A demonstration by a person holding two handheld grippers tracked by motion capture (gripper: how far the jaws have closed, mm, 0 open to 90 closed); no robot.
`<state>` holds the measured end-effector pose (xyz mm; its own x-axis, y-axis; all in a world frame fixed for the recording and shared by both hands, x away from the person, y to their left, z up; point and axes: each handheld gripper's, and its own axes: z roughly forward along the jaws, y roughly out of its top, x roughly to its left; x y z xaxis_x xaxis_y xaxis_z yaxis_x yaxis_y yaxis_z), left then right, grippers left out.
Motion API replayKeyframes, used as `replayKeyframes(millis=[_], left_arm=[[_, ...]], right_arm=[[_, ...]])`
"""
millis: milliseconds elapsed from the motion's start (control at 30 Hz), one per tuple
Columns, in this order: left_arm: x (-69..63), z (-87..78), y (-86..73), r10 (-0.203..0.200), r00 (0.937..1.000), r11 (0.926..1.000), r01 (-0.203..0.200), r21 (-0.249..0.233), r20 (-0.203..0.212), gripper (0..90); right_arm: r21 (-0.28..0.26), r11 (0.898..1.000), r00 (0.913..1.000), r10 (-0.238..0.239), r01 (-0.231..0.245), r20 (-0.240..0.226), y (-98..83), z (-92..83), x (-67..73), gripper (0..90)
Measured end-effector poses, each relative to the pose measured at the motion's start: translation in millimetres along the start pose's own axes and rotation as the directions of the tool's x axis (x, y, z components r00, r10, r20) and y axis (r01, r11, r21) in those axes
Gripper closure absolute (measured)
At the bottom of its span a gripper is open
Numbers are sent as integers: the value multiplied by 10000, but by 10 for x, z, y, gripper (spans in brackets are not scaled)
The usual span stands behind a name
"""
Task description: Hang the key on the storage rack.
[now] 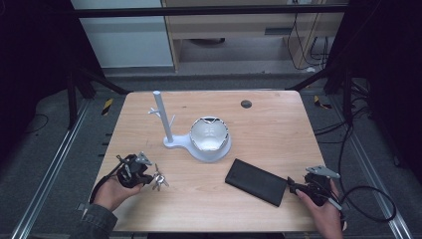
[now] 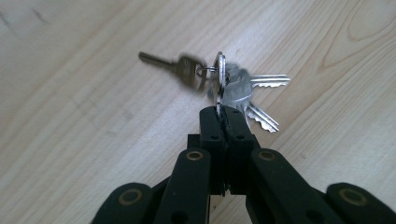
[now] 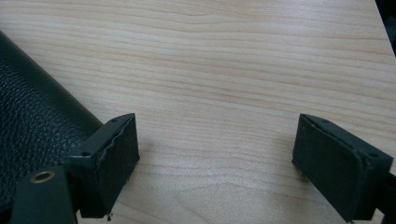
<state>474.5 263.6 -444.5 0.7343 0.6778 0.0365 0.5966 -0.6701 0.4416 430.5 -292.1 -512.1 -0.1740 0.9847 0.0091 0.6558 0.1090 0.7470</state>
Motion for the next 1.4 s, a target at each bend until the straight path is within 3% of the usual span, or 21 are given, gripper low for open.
replayKeyframes(millis=[33,167,367,467,733,933,1400], left_arm=[[0,0,0,0,10000,10000,0,0,0,883],[44,-292,92,-53,9999,9984,59,-563,105,883],[95,-506,237,73,10000,9981,-72,-608,26,883],[154,-595,320,-60,9999,9974,66,-723,83,883],[225,-686,433,-88,10000,9978,85,-662,-43,884],[203,-836,498,33,10000,9965,-37,-833,-59,899],[207,-877,543,81,9999,9968,-86,-797,-60,900]], right_arm=[[0,10000,10000,-6,6,0,0,0,0,144],[-2,10000,10000,-1,1,-1,0,0,0,145],[-1,10000,10000,-1,1,-2,0,0,0,144],[0,10000,10000,1,-1,-2,0,0,0,144],[-2,10000,10000,-1,1,-2,0,0,0,144],[-1,10000,10000,-3,3,-3,0,0,0,144],[-3,10000,10000,-8,8,0,0,0,0,144]])
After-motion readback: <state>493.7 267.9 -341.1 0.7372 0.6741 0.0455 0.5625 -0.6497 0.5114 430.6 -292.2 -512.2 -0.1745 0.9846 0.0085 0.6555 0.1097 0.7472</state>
